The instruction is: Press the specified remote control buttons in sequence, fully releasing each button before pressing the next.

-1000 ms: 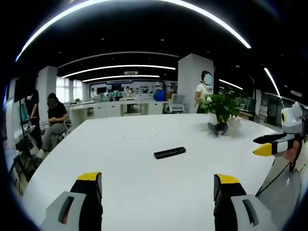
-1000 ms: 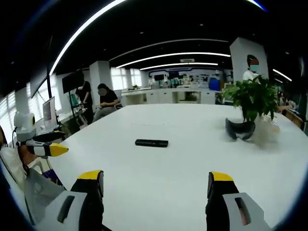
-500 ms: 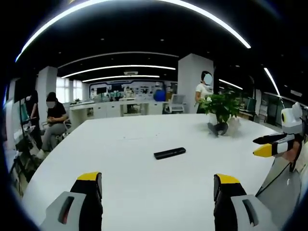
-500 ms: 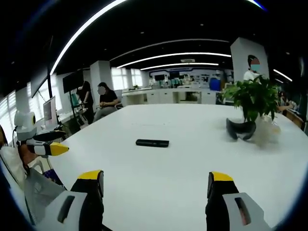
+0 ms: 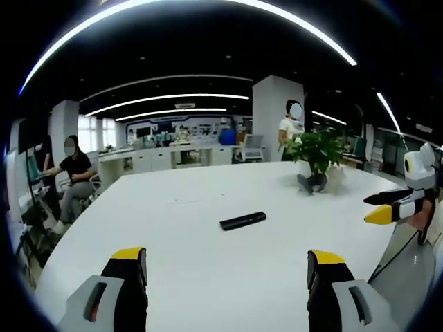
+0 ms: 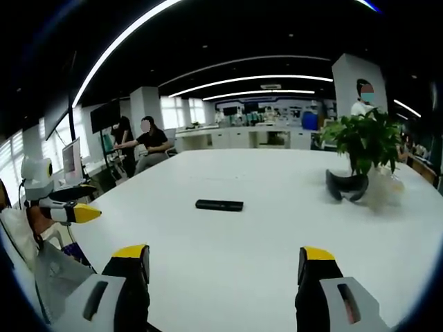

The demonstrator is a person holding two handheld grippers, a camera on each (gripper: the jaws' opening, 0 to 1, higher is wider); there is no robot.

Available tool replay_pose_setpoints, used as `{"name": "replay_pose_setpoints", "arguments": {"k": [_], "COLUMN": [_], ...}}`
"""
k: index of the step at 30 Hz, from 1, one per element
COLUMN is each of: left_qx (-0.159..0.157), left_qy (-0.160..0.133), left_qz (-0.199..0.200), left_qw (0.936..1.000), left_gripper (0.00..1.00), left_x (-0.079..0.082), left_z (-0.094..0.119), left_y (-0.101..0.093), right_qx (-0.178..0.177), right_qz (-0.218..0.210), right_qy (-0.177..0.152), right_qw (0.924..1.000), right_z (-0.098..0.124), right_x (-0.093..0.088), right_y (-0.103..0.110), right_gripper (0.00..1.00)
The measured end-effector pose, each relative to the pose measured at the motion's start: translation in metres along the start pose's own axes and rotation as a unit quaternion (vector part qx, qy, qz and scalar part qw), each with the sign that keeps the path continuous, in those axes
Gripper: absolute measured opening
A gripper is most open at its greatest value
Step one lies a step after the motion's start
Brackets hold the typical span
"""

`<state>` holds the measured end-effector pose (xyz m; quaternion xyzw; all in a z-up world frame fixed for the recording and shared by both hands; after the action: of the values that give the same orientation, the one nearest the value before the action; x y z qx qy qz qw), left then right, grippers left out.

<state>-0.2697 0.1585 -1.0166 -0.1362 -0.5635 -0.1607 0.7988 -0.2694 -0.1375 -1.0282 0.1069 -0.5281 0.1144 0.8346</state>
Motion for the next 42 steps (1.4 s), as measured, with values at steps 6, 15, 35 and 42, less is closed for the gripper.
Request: {"name": "replay_pose_setpoints", "arguments": {"k": [6,15,35,42], "left_qx": [-0.002,0.002,-0.003,-0.005], "left_qy": [0.004,0.005,0.007,0.009], "left_qz": [0.000,0.001,-0.001,0.000], "left_qw": [1.0000,1.0000,1.0000,0.9999], "left_gripper": [0.99,0.99,0.99,0.99], "left_x": [-0.0015,-0.0018,-0.0021,-0.0027], "left_z": [-0.0005,-0.0003,-0.0018,-0.0019], "left_y": [-0.0002,0.0016,0.0010,0.0004], "right_qx": [0.000,-0.001,0.005,0.010], "right_qz": [0.002,0.004,0.008,0.008], "right_qy": [0.002,0.000,-0.004,-0.006], "right_qw": [1.0000,1.0000,0.9999,0.9999], "right_z": [-0.0002,0.0000,0.0006,0.0004], "right_x": [-0.0009,-0.0010,0.0002,0.0012], "right_y": [0.0004,-0.0002,0.0022,0.0049], "right_gripper": [0.88,0.87,0.87,0.87]}}
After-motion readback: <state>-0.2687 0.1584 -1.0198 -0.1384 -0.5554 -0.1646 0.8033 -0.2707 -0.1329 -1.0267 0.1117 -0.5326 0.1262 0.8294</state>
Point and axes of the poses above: the point that each gripper's makers call its tool centre point, and the gripper's own axes: z roughly backward along the fingers, y roughly to its left, x roughly out of its top, the point moved 5 cm from there along z, roughly backward along the fingers, and after that the axes turned 7 degrees about -x, right-handed, at the moved point
